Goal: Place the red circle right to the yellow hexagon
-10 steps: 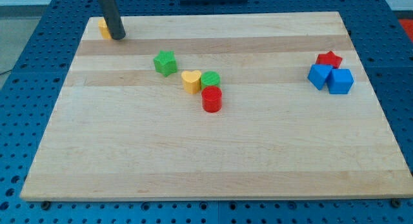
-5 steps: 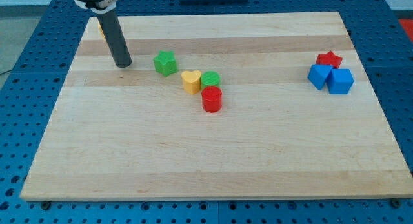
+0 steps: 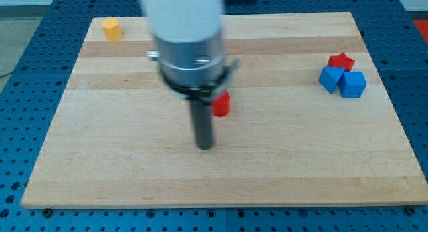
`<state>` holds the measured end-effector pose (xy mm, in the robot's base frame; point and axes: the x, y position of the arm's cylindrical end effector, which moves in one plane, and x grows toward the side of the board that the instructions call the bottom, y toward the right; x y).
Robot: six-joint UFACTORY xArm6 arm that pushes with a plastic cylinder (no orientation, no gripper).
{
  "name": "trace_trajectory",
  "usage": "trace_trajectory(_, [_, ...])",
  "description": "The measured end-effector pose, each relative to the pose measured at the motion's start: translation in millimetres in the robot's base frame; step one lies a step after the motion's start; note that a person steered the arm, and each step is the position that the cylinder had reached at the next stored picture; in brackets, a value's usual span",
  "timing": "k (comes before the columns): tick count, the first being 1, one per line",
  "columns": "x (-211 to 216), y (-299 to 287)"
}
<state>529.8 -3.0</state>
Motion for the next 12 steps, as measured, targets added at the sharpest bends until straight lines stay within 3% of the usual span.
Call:
trace_trajectory(1, [-7, 60])
trace_trajectory(2, [-19, 41])
trace_trajectory(3, [-4, 12])
trace_trajectory(4, [-10, -58])
trace_trajectory(5, [-41, -68])
trace_trajectory(6, [-75, -54])
trace_trajectory(7, [-94, 2])
trace_trajectory(8, [-90, 13])
trace_trajectory(9, [-57, -3])
trace_trajectory(10, [-48, 26])
trace_trajectory(12, [-119, 60])
